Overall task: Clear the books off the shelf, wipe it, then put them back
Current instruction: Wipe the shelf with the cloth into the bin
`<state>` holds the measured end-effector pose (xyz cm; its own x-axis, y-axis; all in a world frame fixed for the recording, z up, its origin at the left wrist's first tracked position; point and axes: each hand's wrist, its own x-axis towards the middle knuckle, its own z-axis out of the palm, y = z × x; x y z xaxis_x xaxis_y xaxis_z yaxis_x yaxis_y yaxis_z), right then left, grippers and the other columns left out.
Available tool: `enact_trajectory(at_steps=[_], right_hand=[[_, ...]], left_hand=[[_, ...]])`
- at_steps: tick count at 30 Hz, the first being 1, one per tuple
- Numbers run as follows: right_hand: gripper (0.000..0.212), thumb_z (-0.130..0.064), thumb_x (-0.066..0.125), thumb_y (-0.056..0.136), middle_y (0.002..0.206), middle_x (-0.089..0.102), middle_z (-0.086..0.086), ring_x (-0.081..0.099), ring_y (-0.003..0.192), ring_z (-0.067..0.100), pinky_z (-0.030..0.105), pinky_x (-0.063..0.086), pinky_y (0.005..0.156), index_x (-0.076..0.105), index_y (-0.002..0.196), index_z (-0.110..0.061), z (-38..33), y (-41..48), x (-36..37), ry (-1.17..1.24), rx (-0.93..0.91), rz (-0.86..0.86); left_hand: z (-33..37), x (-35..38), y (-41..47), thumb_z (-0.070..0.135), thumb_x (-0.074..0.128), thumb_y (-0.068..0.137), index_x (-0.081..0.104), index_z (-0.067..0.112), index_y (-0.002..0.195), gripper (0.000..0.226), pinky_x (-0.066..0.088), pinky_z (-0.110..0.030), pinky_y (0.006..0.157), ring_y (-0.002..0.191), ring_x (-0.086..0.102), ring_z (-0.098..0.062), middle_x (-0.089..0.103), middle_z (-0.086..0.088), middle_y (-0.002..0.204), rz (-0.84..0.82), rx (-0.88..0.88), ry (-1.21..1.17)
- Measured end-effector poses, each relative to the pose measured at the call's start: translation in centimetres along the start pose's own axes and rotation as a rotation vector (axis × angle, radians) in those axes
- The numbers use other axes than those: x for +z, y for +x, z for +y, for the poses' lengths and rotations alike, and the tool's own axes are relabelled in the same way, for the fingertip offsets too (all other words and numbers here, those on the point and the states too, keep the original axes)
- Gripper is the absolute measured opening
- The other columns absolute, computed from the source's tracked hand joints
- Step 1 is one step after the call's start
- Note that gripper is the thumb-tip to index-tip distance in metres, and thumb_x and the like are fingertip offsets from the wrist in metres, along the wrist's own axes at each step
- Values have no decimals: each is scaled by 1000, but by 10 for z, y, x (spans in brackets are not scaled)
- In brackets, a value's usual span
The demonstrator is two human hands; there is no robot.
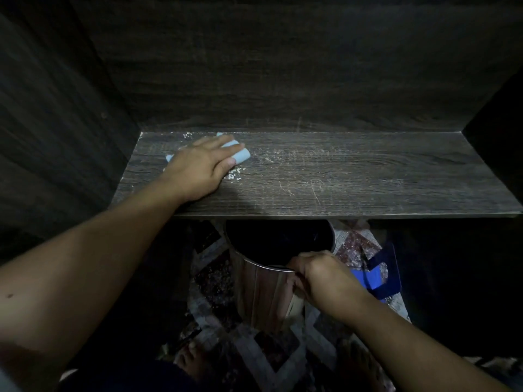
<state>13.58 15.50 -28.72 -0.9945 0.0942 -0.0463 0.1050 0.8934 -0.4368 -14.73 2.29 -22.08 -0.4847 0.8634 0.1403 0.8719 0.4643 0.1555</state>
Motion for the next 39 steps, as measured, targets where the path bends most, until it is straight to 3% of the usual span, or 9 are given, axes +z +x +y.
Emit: enact_trajectory(at_steps=[4, 8, 15, 22, 27, 31, 36, 39], right_hand=[[15, -29, 53, 81, 81, 62, 1, 62, 75, 30, 36, 51, 61, 64, 86, -20, 0, -3, -1, 12, 3, 21], [12, -25, 57, 83, 78, 63, 4, 62, 71, 31, 32, 47, 59, 65, 81, -16, -1, -8, -3, -2, -10, 26], [13, -14, 74, 70, 64, 61, -1, 60, 56, 22, 20, 30, 62, 61, 67, -17, -3, -20, -3, -54, -83, 65], [11, -17, 71, 68, 67, 61, -5, 59, 59, 19, 21, 38, 60, 62, 67, -22, -11, -36, -2, -76, -118, 34], [2, -21, 65, 71, 69, 61, -5, 59, 61, 19, 23, 43, 61, 63, 70, -22, -16, -40, -3, -89, -129, 34], [13, -24, 56, 79, 77, 64, -1, 61, 71, 22, 29, 45, 72, 68, 79, -18, -15, -38, -4, -84, -123, 9], [6, -20, 63, 73, 72, 64, -2, 60, 65, 20, 27, 47, 67, 69, 75, -19, -13, -35, -4, -86, -111, 43], [7, -19, 63, 72, 72, 64, -2, 60, 65, 20, 24, 41, 65, 69, 76, -19, -11, -34, -4, -85, -110, 43]], left_hand=[[21, 0, -8, 43, 35, 97, 49, 38, 138, 44, 36, -41, 102, 132, 42, -25, 43, 8, 148, 24, 50, -17], [41, 1, -15, 40, 37, 95, 55, 35, 134, 43, 38, -37, 98, 126, 49, -23, 49, 6, 143, 50, 85, -51], [72, 9, -31, 32, 50, 92, 64, 30, 125, 36, 45, -40, 96, 114, 60, -26, 58, 1, 134, 74, 160, -131], [100, 4, -62, 33, 49, 92, 64, 29, 126, 37, 42, -38, 102, 119, 57, -21, 59, 2, 134, 35, 248, -223], [96, -19, -55, 25, 51, 93, 63, 20, 127, 36, 39, -30, 107, 122, 53, -8, 61, 3, 130, 104, 168, -424], [72, -30, -27, 25, 56, 93, 62, 23, 129, 36, 41, -38, 106, 121, 55, -20, 59, -1, 133, 240, 54, -330], [59, 1, -11, 36, 48, 99, 43, 35, 143, 44, 26, -44, 114, 136, 35, -36, 34, -7, 154, -6, -61, -164], [61, 9, -14, 44, 33, 101, 41, 37, 144, 44, 31, -43, 109, 129, 41, -37, 29, -5, 156, -28, -7, -2]])
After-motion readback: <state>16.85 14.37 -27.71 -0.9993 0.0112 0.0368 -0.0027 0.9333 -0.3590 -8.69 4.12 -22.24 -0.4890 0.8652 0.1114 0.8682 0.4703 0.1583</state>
